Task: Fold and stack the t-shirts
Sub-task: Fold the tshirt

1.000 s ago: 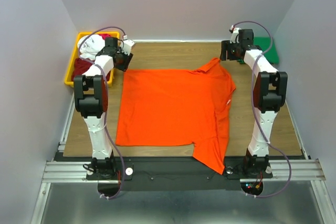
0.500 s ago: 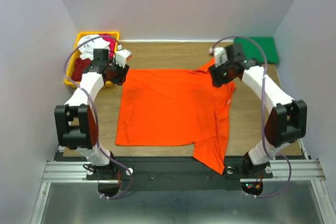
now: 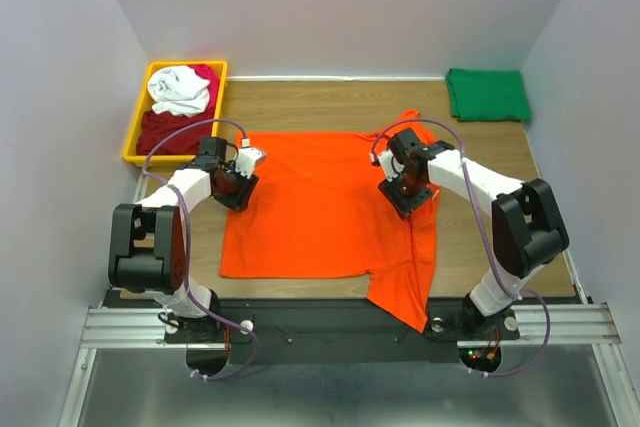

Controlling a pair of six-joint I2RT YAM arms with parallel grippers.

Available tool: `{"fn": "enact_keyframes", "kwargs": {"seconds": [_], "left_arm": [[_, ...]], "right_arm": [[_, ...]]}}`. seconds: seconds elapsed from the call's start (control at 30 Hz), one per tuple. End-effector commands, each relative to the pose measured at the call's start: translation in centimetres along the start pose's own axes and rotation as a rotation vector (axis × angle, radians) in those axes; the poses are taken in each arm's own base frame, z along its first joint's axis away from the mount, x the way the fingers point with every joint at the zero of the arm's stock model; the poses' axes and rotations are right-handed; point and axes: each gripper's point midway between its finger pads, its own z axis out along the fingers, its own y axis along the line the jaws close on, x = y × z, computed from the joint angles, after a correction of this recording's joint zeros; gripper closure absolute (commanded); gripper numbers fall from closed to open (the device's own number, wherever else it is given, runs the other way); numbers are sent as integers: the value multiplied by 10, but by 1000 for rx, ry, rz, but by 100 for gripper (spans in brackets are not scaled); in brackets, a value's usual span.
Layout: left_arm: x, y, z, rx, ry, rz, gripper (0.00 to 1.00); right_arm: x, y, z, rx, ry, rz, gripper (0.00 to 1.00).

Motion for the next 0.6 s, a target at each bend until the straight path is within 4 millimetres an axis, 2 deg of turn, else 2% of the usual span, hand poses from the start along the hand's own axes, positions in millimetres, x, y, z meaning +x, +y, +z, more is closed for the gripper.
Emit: {"fn": "enact_keyframes", "kwargs": {"seconds": [0.0,0.17,0.27,0.33,0.37,0.47,0.57], "left_arm": [[-9,12,-4,-84,-42,27,47],[0,13,5,-86,-12,24,48],[3,14,10,-84,1,21,48],[6,15,12,-89,12,19,48],[6,15,12,-92,13,20,49],[10,18,12,-108,25,23,50],[15,19,13,-120,39,22,54]], "right_arm": [[8,-18,-1,133,34,16,49],[26,-17,5,137,79,17,49],[34,-12,11,111,107,25,53],[38,-11,14,106,120,29,63],[40,-10,14,104,126,29,74],[49,-12,9,125,141,34,94],[54,-22,-11,187,115,34,99]]}}
